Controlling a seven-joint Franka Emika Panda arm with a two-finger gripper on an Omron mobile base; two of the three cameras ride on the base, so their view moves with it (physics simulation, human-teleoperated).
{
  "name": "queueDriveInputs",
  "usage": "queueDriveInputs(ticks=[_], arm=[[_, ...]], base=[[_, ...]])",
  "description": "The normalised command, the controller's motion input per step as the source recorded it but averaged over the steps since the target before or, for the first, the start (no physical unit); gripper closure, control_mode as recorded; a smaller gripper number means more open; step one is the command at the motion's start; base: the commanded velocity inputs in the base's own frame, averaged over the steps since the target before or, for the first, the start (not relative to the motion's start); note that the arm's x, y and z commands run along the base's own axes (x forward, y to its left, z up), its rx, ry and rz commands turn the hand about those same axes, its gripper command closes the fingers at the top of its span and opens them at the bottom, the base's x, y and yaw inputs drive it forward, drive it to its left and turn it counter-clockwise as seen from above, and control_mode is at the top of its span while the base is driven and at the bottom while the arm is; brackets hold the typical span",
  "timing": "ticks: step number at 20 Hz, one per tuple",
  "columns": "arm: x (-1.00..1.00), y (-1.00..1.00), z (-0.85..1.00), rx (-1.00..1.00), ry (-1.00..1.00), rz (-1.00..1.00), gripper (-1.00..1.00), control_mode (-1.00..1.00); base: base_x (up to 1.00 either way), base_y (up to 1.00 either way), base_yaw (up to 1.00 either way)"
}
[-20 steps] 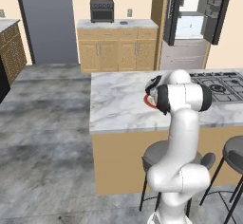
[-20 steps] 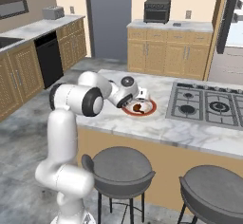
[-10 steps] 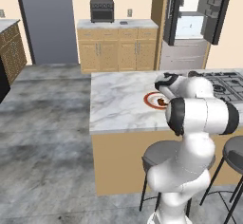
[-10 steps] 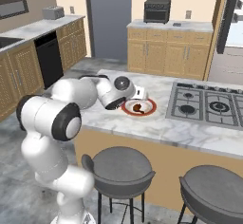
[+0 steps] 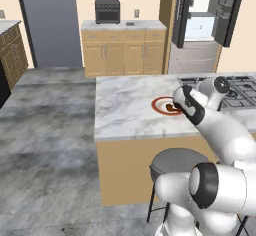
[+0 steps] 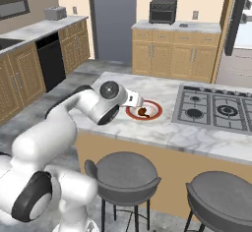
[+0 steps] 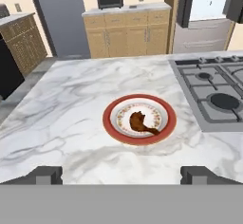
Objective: Take the chicken drumstick from the fridge and place it on the digital scale on the counter by the fridge. Wait a few seconds for a reading, then move it to the plate on the dining counter.
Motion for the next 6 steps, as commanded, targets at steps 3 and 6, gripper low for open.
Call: queueDriveInputs(ticks=[3, 6], arm=[[-1.0, 0.46, 1.0, 0.04, 0.0, 0.0, -1.0, -1.0], [-1.0, 0.46, 1.0, 0.02, 0.0, 0.0, -1.0, -1.0]], base=[[0.0, 0.0, 0.0], [0.0, 0.0, 0.0]])
